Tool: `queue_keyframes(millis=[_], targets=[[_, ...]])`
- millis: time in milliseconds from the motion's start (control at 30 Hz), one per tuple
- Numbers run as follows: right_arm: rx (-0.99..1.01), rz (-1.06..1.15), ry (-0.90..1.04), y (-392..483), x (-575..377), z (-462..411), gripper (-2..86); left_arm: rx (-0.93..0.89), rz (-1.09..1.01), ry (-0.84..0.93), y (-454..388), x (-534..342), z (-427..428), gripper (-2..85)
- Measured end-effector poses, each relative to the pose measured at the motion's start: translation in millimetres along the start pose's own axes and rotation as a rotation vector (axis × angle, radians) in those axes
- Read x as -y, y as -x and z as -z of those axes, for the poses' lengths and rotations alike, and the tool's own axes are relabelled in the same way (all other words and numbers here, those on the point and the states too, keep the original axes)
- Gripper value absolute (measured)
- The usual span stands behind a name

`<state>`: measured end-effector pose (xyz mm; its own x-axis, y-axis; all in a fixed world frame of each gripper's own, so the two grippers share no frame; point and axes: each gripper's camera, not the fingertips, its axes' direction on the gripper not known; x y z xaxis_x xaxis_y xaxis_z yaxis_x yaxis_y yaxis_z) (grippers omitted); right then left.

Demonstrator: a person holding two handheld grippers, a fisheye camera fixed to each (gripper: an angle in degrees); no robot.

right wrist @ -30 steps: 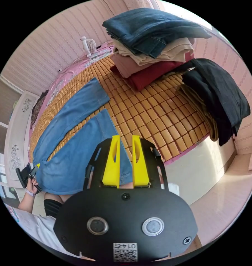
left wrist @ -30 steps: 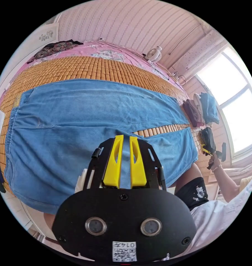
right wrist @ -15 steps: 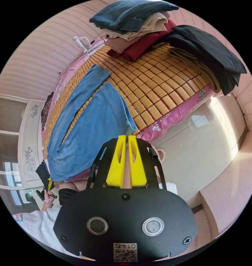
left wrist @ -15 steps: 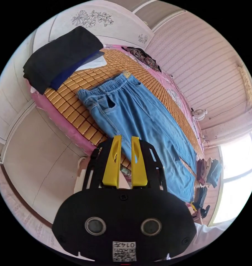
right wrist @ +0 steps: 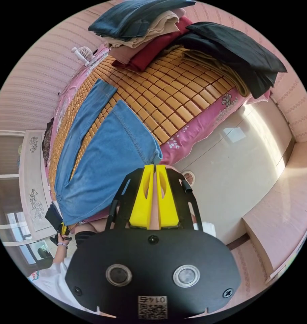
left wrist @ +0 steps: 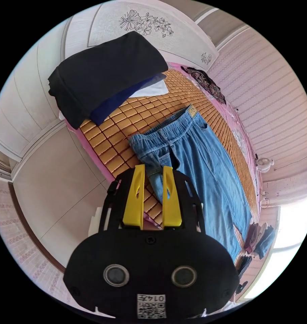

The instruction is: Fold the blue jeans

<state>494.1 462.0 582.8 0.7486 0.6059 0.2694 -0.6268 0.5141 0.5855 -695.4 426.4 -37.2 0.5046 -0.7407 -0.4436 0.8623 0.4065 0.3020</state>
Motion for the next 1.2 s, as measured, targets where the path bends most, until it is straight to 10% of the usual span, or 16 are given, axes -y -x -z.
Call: queue_keyframes(millis=[1200], targets=[[-0.021, -0.04, -0.129, -9, -57, 55, 0.2, -0.131, -0.134, 0.034, 97, -72, 112, -0.7]])
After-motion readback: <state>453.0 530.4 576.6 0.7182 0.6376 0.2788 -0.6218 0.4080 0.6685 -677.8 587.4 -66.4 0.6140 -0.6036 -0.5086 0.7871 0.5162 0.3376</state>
